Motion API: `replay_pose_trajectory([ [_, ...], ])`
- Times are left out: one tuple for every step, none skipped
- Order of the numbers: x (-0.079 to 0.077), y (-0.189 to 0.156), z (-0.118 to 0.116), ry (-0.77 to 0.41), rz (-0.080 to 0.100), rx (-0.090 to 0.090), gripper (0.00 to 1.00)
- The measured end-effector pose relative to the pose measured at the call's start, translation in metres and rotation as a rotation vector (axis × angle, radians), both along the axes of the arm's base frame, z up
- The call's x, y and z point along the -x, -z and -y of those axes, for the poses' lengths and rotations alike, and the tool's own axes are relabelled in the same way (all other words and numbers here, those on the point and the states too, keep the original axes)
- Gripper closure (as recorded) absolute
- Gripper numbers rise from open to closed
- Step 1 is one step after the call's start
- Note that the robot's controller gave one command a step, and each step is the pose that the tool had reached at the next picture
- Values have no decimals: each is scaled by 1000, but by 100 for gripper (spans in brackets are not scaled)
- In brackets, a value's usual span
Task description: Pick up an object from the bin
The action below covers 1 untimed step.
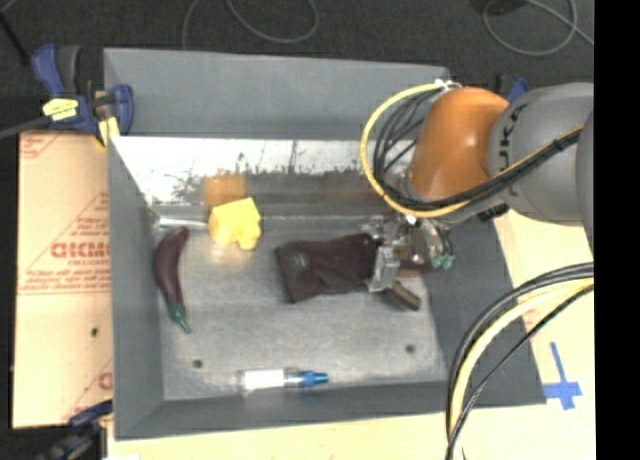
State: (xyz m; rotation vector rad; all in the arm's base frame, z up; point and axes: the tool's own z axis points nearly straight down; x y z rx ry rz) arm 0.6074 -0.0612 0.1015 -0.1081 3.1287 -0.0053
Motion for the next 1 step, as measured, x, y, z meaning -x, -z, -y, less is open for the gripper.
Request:
replay_pose_trajectory([
  [0, 0, 0, -1, 0, 0, 100],
])
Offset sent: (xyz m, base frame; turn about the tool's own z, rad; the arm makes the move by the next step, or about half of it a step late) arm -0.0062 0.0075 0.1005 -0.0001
